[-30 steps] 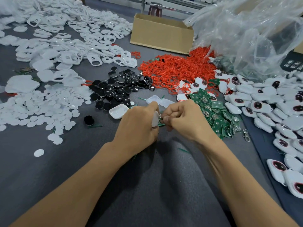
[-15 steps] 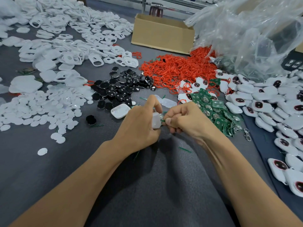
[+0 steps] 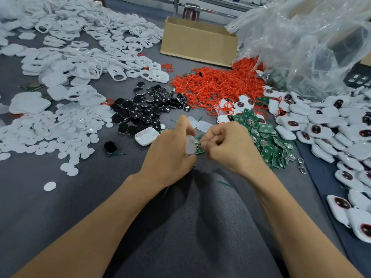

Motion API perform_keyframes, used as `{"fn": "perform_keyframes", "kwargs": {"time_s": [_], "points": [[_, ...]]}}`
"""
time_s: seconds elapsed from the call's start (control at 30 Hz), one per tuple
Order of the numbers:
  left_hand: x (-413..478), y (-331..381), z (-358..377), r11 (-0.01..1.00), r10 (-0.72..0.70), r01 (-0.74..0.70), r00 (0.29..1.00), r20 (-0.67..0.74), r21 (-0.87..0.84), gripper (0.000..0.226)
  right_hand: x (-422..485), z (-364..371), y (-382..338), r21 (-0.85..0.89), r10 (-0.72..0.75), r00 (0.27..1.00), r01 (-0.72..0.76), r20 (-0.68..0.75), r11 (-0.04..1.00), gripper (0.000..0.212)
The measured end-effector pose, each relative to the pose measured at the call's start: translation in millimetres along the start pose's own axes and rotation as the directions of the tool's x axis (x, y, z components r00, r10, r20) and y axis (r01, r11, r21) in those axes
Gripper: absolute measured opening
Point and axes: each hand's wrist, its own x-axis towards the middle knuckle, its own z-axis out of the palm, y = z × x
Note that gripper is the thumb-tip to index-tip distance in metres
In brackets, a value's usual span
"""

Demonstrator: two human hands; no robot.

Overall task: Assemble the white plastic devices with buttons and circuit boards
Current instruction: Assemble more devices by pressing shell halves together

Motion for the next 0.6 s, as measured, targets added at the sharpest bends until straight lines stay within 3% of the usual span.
{"fn": "perform_keyframes", "kwargs": {"time_s": [0.07, 0.17, 0.4, 0.6], "points": [[0, -1, 1, 0.998, 0.046, -0.046, 0.999, 0.012, 0.044, 0.037, -4, 5, -6, -0.143, -0.079, 0.995, 0.069, -0.060, 0.987, 0.024], [-1, -1, 0, 0.997, 0.057, -0.057, 0.998, 0.013, 0.050, 0.037, -6, 7, -10, -0.179, -0.118, 0.992, 0.109, -0.038, 0.978, 0.019], [-1, 7, -4, 0.993, 0.055, -0.063, 0.995, -0.084, -0.098, 0.037, 0, -4, 1, 0.119, 0.014, 0.997, -0.022, 0.072, 0.993, 0.036], [-2, 7, -6, 0.986, 0.032, -0.040, 0.998, -0.053, -0.162, 0.041, -3, -5, 5, 0.152, -0.014, 0.998, 0.006, 0.056, 0.988, 0.033]]}}
